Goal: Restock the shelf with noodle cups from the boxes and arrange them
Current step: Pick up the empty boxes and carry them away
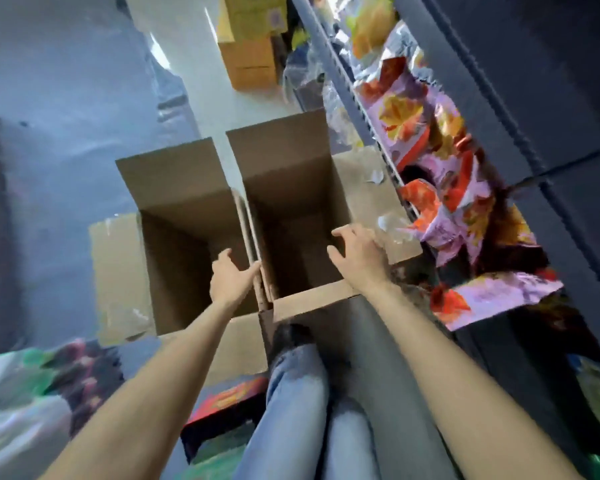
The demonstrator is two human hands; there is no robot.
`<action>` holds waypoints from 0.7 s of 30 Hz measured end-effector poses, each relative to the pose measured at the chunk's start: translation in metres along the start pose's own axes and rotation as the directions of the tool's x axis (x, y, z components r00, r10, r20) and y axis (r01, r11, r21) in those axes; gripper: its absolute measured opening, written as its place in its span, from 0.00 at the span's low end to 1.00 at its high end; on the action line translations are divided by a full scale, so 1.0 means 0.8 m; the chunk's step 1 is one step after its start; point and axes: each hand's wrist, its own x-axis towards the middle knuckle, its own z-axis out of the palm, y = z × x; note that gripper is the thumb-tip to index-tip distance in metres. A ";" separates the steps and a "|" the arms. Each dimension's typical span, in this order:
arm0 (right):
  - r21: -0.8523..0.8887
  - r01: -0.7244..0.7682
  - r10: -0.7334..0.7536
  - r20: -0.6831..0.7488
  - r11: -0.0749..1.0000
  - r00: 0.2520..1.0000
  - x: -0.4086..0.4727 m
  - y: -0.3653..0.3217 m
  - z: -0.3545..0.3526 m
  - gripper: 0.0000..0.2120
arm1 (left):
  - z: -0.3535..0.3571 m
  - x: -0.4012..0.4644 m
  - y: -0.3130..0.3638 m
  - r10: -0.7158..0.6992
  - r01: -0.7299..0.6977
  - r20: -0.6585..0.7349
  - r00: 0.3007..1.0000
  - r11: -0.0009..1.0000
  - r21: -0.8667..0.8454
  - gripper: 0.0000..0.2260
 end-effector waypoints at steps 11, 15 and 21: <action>-0.345 -0.269 0.293 0.017 0.899 0.956 0.144 0.066 0.080 0.40 | 0.059 0.076 -0.004 0.059 -0.074 0.082 0.995 0.976 0.203 0.30; -0.352 -0.095 0.081 -0.054 0.931 0.995 0.120 0.047 0.083 0.33 | 0.063 0.078 -0.012 0.103 -0.111 0.052 0.993 0.975 0.193 0.24; -0.001 0.133 -0.111 0.549 0.991 0.829 0.063 -0.017 0.114 0.35 | 0.043 0.072 -0.041 0.065 -0.039 0.199 0.978 0.991 -0.130 0.26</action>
